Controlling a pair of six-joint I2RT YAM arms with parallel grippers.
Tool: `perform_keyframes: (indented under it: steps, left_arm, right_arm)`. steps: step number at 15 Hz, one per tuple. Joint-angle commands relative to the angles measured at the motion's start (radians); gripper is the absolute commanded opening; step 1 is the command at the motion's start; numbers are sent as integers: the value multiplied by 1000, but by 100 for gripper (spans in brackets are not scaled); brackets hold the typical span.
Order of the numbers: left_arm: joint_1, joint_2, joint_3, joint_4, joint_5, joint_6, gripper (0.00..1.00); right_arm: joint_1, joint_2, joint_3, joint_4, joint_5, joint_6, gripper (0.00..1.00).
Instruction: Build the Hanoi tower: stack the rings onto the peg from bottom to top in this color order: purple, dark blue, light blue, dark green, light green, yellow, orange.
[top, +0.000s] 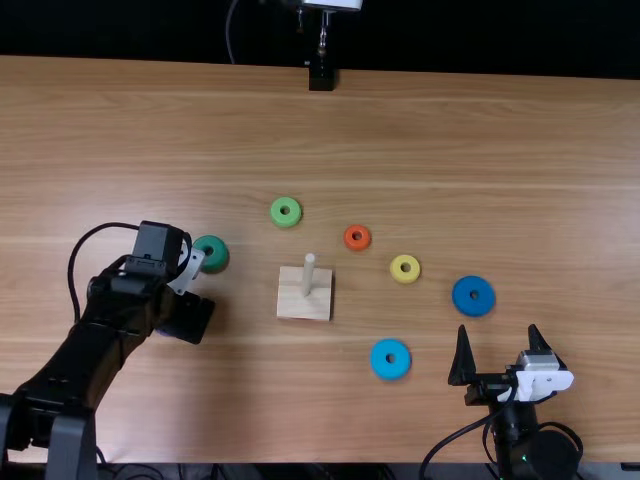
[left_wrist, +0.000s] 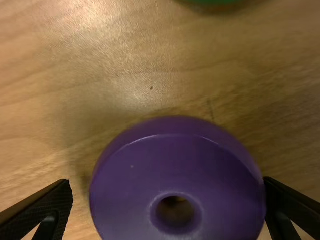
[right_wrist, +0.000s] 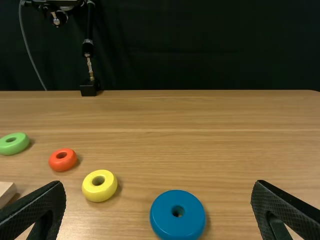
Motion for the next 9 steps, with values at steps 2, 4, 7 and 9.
perform_keyframes:
  steps: [2,4,7,9]
  left_arm:
    - [-5,12,22,-3,-3,8,100]
    - [-5,10,22,-6,-3,8,100]
    - [-7,6,4,-3,17,6,0]
    - [-8,1,-4,-4,35,2,0]
  right_arm:
    - [-9,-13,-10,5,9,2,100]
    - [-9,-13,-10,5,9,2,100]
    - [-9,-13,-10,5,9,2,100]
    - [-9,-13,-10,5,9,2,100]
